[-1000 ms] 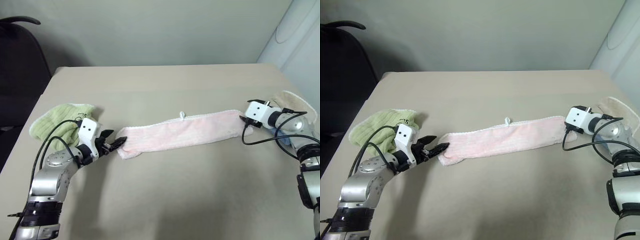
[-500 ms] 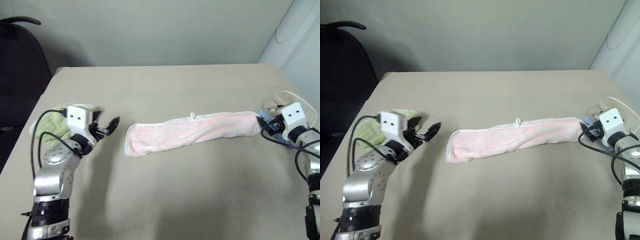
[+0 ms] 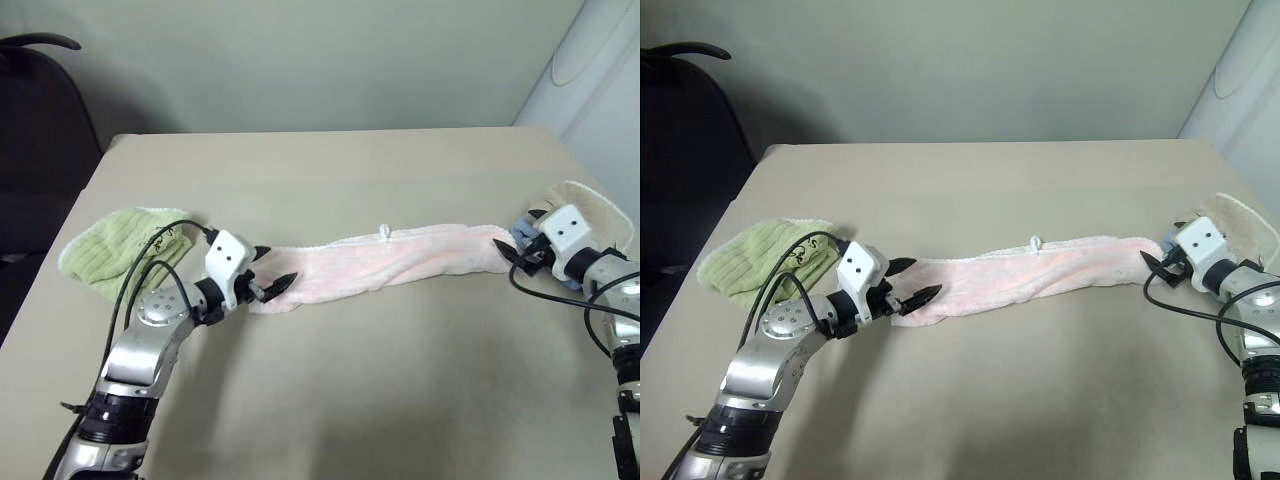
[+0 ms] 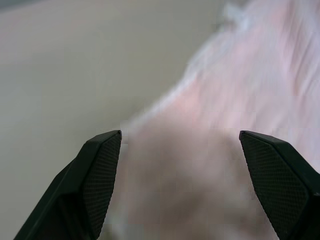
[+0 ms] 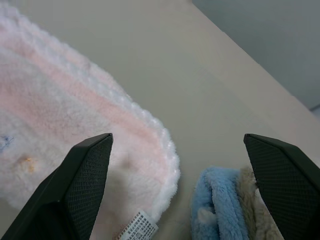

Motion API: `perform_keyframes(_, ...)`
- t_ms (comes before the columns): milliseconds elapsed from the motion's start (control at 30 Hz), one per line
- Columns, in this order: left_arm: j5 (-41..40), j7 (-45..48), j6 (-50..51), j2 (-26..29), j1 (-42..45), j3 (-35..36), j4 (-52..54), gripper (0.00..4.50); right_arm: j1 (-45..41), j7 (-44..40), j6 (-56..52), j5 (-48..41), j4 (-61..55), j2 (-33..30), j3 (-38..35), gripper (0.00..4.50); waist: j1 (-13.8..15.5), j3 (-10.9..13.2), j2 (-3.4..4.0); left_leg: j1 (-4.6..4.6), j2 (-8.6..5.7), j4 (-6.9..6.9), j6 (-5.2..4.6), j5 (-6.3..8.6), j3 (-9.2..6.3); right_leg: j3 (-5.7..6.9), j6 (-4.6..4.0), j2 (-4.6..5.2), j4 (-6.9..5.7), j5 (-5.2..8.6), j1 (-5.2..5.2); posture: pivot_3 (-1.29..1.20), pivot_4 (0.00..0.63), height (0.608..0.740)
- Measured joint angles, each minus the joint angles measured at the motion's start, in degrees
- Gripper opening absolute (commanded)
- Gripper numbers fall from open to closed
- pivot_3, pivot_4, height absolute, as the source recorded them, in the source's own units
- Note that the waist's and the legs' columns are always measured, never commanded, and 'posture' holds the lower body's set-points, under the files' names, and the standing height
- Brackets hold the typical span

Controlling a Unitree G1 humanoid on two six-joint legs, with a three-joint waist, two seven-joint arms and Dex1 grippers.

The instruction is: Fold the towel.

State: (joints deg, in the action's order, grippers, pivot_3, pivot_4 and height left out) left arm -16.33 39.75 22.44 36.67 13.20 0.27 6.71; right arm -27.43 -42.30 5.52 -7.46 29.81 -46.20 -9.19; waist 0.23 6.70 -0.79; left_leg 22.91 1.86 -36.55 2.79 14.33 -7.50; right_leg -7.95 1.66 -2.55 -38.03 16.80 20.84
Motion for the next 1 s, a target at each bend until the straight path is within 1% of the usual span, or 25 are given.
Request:
perform_keyframes(100, 2.5, 0.3, -1.5, 1.4, -1.1, -0.3, -2.7, 4.08, 0.3, -1.2, -6.8, -5.6, -2.6, 0.0, -4.2, 4.43, 0.2, 0.0, 0.0, 0.0, 0.0, 0.0, 0.03, -0.02, -0.03, 0.01, 0.01, -0.02, 0.01, 0.01, -0.01, 0.0, 0.15, 0.74)
perform_keyframes(200, 5.1, 1.1, -5.6, 3.1, -1.1, -1.2, -4.0, 4.08, 2.9, -2.7, -19.0, -13.5, -7.4, 0.3, -8.2, 4.43, 0.3, 0.0, -0.04, -0.02, 0.0, 0.0, 0.14, -0.08, -0.06, 0.0, 0.01, -0.06, 0.04, 0.01, -0.06, 0.0, 0.15, 0.74)
perform_keyframes(233, 5.8, 1.2, -7.2, 3.5, -1.1, -1.3, -4.9, 4.08, 4.4, -2.7, -25.0, -17.3, -9.5, 1.3, -10.2, 4.43, 0.3, 0.0, -0.05, -0.05, 0.0, 0.01, 0.17, -0.1, -0.05, -0.02, 0.01, -0.08, 0.04, 0.01, -0.08, 0.0, 0.15, 0.74)
perform_keyframes(367, 7.0, 1.3, -10.6, 3.9, -1.1, -1.1, -6.9, 4.08, 7.9, 0.3, -41.2, -27.3, -13.4, 5.1, -15.6, 4.43, 0.1, -0.1, 0.07, -0.2, 0.0, 0.06, 0.17, -0.1, -0.03, -0.11, 0.03, -0.12, 0.02, 0.03, -0.13, 0.0, 0.15, 0.74)
perform_keyframes(433, 6.2, 1.3, -10.6, 3.5, -1.4, 0.0, -7.0, 4.08, 9.1, 3.3, -48.7, -31.4, -15.3, 6.2, -18.3, 4.43, 0.0, -0.1, 0.09, -0.2, 0.0, 0.1, 0.17, -0.1, -0.02, -0.13, 0.03, -0.14, 0.01, 0.03, -0.09, 0.0, 0.15, 0.74)
perform_keyframes(500, 3.4, 1.3, -9.2, 2.2, -2.0, 2.4, -6.6, 4.08, 10.2, 6.2, -55.2, -35.4, -17.4, 7.4, -21.1, 4.43, 0.0, -0.1, 0.07, -0.18, 0.0, 0.1, 0.18, -0.1, -0.02, -0.13, 0.04, -0.14, 0.0, 0.04, -0.09, 0.0, 0.15, 0.74)
perform_keyframes(600, -4.9, 0.8, -5.1, -1.4, -1.7, 8.4, -3.8, 4.08, 11.6, 10.7, -64.1, -41.5, -20.0, 10.4, -25.1, 4.43, 0.0, -0.1, -0.06, -0.18, -0.01, 0.04, 0.18, -0.1, -0.07, -0.1, 0.06, -0.17, 0.0, 0.05, -0.13, 0.0, 0.15, 0.74)
perform_keyframes(667, -8.4, 0.6, -2.8, -1.7, -0.6, 10.7, -1.1, 4.08, 11.6, 14.5, -68.4, -44.1, -21.0, 13.1, -26.4, 4.43, 0.1, -0.1, -0.06, -0.18, -0.03, 0.01, 0.16, -0.09, -0.07, -0.11, 0.08, -0.16, 0.01, 0.06, -0.13, 0.0, 0.15, 0.74)
perform_keyframes(733, -9.5, 0.7, -1.9, -1.6, 0.0, 11.4, 1.5, 4.08, 11.1, 17.8, -70.8, -45.6, -21.2, 15.6, -27.3, 4.43, 0.0, -0.1, -0.05, -0.18, -0.04, 0.0, 0.15, -0.09, -0.07, -0.13, 0.09, -0.15, 0.0, 0.06, -0.1, 0.0, 0.15, 0.74)
perform_keyframes(900, -9.4, 1.2, -0.6, -1.6, -0.1, 9.6, 4.8, 4.08, 5.3, 26.8, -73.1, -47.2, -19.3, 20.6, -30.2, 4.43, -0.5, -0.1, -0.14, -0.27, -0.03, -0.01, -0.04, 0.02, -0.11, -0.15, 0.08, -0.17, -0.08, 0.06, -0.09, 0.0, 0.15, 0.74)
perform_keyframes(1000, -9.3, 1.0, 0.0, -1.7, -0.1, 8.6, 5.6, 4.08, 1.0, 31.6, -72.4, -47.3, -15.6, 22.9, -31.6, 4.43, -1.0, -0.2, -0.27, -0.36, -0.03, -0.01, -0.07, 0.04, -0.13, -0.17, 0.07, -0.16, -0.09, 0.05, -0.13, 0.0, 0.15, 0.74)
